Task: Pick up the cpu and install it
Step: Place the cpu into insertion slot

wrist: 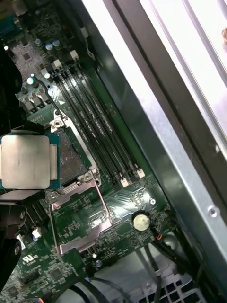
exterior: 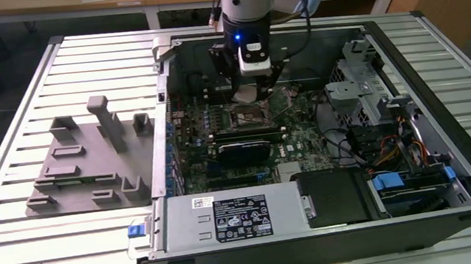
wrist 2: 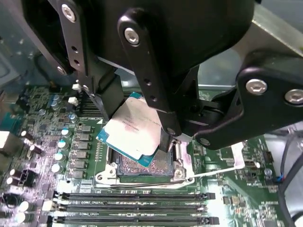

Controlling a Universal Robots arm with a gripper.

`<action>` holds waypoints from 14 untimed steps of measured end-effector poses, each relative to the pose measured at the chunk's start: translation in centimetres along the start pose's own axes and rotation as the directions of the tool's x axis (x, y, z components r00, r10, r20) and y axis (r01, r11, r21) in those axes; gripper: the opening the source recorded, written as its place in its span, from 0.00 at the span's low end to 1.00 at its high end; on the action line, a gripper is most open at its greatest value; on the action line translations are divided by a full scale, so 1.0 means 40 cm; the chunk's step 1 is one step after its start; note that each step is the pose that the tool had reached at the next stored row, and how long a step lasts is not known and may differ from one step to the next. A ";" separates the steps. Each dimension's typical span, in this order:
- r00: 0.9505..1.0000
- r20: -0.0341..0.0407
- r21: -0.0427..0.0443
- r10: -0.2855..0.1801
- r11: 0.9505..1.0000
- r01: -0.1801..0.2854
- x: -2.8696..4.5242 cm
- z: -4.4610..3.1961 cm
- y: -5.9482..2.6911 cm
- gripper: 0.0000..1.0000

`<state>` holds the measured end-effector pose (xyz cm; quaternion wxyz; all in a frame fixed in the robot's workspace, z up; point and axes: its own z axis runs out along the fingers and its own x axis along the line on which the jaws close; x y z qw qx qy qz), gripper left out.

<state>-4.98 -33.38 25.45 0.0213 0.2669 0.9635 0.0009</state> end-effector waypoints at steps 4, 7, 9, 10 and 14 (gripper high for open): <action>0.999 0.001 0.002 0.052 0.999 -0.052 0.000 0.000 0.000 0.55; 0.996 0.001 0.004 0.095 0.996 -0.095 0.000 0.000 0.000 0.55; 0.992 0.002 0.005 0.123 0.992 -0.123 0.000 0.000 0.000 0.55; 0.991 0.002 0.005 0.137 0.991 -0.137 0.000 0.000 0.000 0.55; 0.982 0.003 0.007 0.189 0.982 -0.189 0.000 0.000 0.000 0.55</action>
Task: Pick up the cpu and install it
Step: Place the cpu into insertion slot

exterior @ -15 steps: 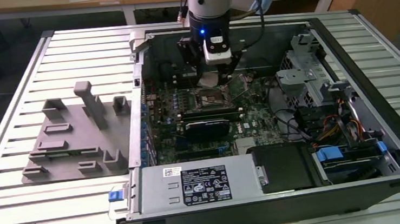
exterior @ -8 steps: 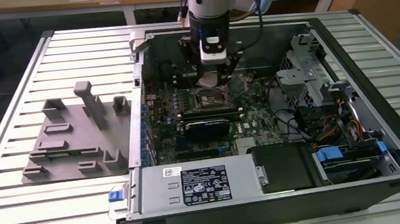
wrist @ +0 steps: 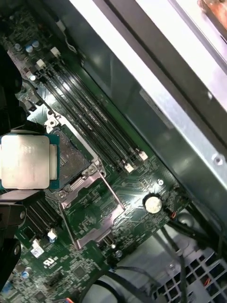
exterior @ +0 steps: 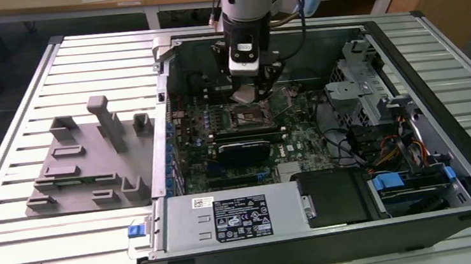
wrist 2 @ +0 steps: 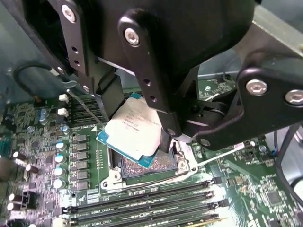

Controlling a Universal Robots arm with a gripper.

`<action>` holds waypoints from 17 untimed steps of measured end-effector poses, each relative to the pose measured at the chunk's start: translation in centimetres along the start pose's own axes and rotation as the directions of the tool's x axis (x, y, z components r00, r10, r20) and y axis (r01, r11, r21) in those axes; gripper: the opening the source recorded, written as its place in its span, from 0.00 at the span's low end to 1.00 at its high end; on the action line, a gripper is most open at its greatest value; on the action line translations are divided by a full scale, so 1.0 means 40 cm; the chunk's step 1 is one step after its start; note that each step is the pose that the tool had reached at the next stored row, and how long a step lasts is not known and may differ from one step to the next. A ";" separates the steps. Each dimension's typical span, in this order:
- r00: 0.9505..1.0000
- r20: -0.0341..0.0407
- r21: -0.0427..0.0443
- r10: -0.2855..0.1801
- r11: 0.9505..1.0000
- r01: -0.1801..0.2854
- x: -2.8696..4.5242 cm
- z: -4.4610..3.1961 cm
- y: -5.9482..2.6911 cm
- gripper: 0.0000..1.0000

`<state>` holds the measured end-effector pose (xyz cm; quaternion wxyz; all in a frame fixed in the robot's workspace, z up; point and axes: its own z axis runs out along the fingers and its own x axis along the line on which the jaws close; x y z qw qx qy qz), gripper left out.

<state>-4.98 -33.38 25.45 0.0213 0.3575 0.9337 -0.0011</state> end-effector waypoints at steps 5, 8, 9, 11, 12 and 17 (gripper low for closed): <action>0.998 0.001 0.003 0.062 0.998 -0.062 0.000 0.000 0.000 0.55; 0.995 0.002 0.004 0.098 0.995 -0.098 0.000 0.000 0.000 0.55; 0.994 0.002 0.004 0.111 0.994 -0.111 0.000 0.000 0.000 0.55; 0.991 0.002 0.005 0.136 0.991 -0.136 0.000 0.000 0.000 0.55; 0.989 0.002 0.006 0.149 0.989 -0.149 0.000 0.000 0.000 0.55; 0.976 0.004 0.009 0.219 0.976 -0.219 0.000 0.000 0.000 0.55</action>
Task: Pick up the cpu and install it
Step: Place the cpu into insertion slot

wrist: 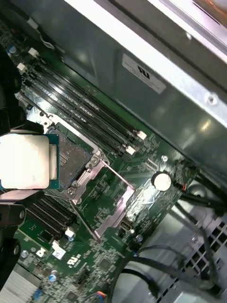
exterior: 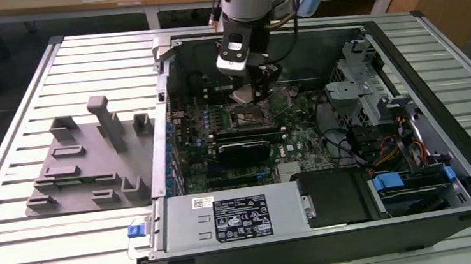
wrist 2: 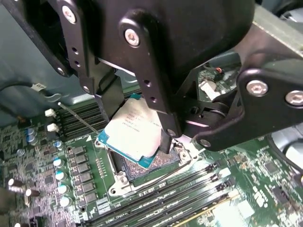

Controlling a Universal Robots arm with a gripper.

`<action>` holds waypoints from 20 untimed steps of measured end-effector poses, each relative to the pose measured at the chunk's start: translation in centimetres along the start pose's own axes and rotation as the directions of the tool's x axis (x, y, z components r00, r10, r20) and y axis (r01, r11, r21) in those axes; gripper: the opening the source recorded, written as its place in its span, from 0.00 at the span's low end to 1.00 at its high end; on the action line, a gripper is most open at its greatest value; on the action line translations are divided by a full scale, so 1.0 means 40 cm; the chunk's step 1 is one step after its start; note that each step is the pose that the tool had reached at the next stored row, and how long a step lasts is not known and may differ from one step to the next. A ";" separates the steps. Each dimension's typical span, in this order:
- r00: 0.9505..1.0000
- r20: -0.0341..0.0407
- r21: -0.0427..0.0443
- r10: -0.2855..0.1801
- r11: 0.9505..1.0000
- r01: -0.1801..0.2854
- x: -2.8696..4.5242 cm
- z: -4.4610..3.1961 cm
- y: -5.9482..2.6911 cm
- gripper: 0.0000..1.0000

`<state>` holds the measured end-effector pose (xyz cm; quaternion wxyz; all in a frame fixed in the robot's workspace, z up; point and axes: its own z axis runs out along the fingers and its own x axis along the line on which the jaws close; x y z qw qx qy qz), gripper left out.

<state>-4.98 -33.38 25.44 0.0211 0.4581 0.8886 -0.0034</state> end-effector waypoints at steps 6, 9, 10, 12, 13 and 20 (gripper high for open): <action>0.995 0.002 0.004 0.102 0.995 -0.102 0.000 0.001 0.000 0.55; 0.988 0.003 0.006 0.156 0.988 -0.156 0.000 0.001 0.000 0.55; 0.985 0.003 0.007 0.175 0.985 -0.175 0.000 0.002 0.000 0.55; 0.978 0.004 0.008 0.210 0.978 -0.210 0.000 0.002 0.000 0.55; 0.974 0.004 0.009 0.228 0.974 -0.228 0.000 0.003 0.000 0.55; 0.937 0.007 0.013 0.350 0.937 -0.350 0.000 0.005 0.000 0.55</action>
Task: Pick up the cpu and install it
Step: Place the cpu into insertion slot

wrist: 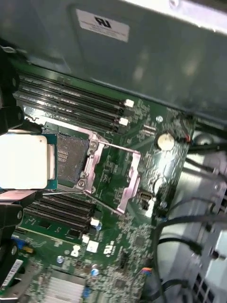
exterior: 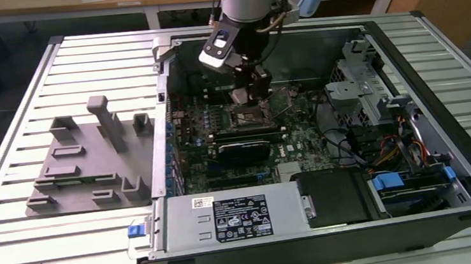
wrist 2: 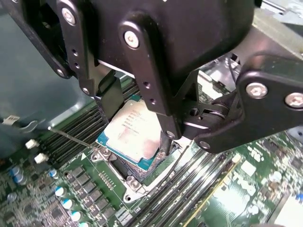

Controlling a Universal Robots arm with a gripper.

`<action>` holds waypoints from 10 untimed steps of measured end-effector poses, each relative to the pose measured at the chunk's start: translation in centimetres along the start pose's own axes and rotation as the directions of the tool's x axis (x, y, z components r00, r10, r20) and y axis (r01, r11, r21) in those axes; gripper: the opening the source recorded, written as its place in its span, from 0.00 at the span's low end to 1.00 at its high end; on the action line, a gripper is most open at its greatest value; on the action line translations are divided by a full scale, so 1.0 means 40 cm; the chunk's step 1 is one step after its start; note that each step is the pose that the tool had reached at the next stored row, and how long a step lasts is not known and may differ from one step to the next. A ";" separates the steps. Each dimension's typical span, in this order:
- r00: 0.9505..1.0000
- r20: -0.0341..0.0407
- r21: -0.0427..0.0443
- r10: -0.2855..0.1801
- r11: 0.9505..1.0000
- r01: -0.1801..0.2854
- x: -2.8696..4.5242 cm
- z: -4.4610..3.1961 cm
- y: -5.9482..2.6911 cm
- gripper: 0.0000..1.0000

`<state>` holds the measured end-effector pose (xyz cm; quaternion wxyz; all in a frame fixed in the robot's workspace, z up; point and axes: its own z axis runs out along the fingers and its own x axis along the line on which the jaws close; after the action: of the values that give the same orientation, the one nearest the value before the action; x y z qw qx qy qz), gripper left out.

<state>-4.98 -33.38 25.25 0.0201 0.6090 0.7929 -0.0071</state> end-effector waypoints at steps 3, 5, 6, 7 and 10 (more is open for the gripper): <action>0.999 0.001 0.002 0.054 0.999 -0.054 0.000 0.001 0.000 0.55; 0.996 0.001 0.003 0.086 0.996 -0.086 0.000 0.002 0.000 0.55; 0.995 0.001 0.004 0.098 0.995 -0.098 0.000 0.003 0.000 0.55; 0.994 0.002 0.003 0.111 0.994 -0.111 0.000 0.004 0.000 0.55; 0.991 0.001 0.003 0.137 0.991 -0.137 0.000 0.006 0.000 0.55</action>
<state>-4.98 -33.38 24.99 0.0201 0.6620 0.7492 -0.0074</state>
